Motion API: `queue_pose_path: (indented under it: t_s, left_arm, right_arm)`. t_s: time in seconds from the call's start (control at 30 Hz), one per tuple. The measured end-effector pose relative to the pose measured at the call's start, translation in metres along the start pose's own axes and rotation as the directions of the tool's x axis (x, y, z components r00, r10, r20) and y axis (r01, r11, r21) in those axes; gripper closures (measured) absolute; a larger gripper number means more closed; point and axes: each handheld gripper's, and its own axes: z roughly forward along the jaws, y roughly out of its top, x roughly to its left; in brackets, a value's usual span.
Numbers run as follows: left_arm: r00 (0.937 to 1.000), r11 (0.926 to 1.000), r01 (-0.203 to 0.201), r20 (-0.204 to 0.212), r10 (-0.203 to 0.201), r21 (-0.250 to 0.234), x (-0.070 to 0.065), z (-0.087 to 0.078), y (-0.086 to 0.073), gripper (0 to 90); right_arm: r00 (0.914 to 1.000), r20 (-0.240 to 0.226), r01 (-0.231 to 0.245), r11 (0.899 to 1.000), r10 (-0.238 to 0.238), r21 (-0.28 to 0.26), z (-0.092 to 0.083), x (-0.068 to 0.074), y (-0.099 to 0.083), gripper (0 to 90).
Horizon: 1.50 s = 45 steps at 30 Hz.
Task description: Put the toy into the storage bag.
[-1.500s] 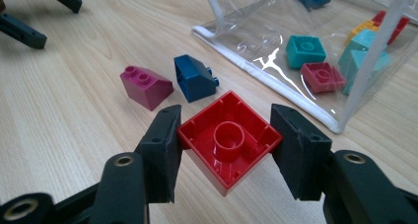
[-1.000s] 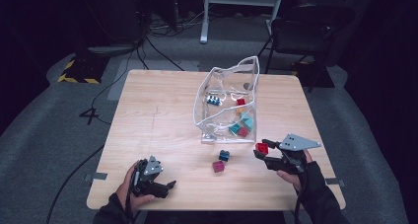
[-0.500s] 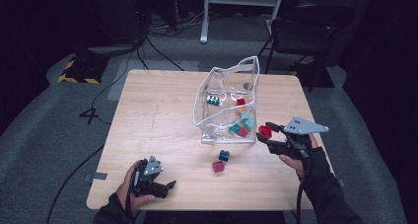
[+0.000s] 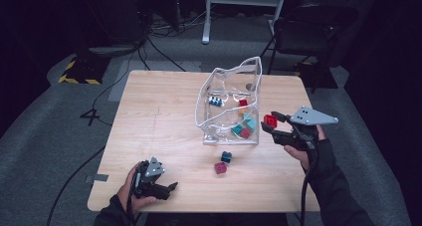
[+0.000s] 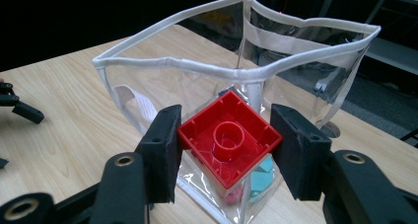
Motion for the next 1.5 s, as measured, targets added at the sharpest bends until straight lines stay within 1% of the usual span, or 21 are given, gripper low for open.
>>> queue_pose_path:
  t_s: [0.13,0.27,0.3,0.37,0.63,0.73,0.83,1.0,1.37,1.5]
  left_arm:
    - [1.0000,1.0000,0.000,0.000,0.000,0.000,0.000,0.000,0.000,10.3]
    - [1.0000,1.0000,0.001,0.001,-0.001,0.000,0.000,0.000,0.000,10.3]
    - [1.0000,1.0000,0.001,-0.001,-0.001,-0.001,0.000,0.000,0.000,10.3]
    - [1.0000,1.0000,0.000,0.000,0.000,0.000,0.000,0.000,0.000,10.3]
    - [1.0000,1.0000,0.001,-0.001,-0.001,-0.002,0.000,0.000,0.000,10.3]
    - [1.0000,1.0000,0.001,0.001,-0.001,0.000,0.000,0.000,0.000,10.3]
    - [1.0000,1.0000,0.001,0.000,-0.001,-0.001,0.000,0.000,0.000,10.3]
    - [1.0000,1.0000,0.000,0.000,0.000,0.000,0.000,0.000,0.000,10.3]
    - [1.0000,1.0000,0.001,0.000,-0.001,-0.002,0.000,0.000,0.000,10.3]
    - [1.0000,1.0000,0.000,0.003,0.000,0.000,0.000,0.000,0.000,10.3]
  right_arm:
    - [1.0000,0.005,0.003,1.000,-0.003,-0.012,0.000,-0.002,0.009,48.2]
    - [0.9997,0.017,0.018,1.000,-0.018,-0.016,0.003,-0.003,0.021,48.2]
    - [0.9995,0.024,0.019,1.000,-0.019,-0.016,0.003,-0.003,0.024,48.2]
    - [0.9997,0.022,0.013,1.000,-0.013,-0.025,0.004,-0.004,0.027,48.2]
    - [0.9994,0.029,0.021,0.999,-0.020,-0.031,0.018,-0.001,0.045,48.2]
    - [0.9990,0.036,0.028,0.999,-0.027,-0.023,0.025,-0.001,0.051,48.2]
    - [0.9985,0.046,0.031,0.999,-0.030,-0.017,0.031,-0.001,0.055,48.2]
    - [0.9973,0.070,0.022,1.000,-0.021,-0.006,0.041,-0.002,0.062,48.2]
    - [0.9972,0.074,0.009,1.000,-0.009,0.004,0.062,-0.002,0.072,48.1]
    - [0.9962,0.086,0.012,1.000,-0.013,0.019,0.072,-0.001,0.075,48.1]
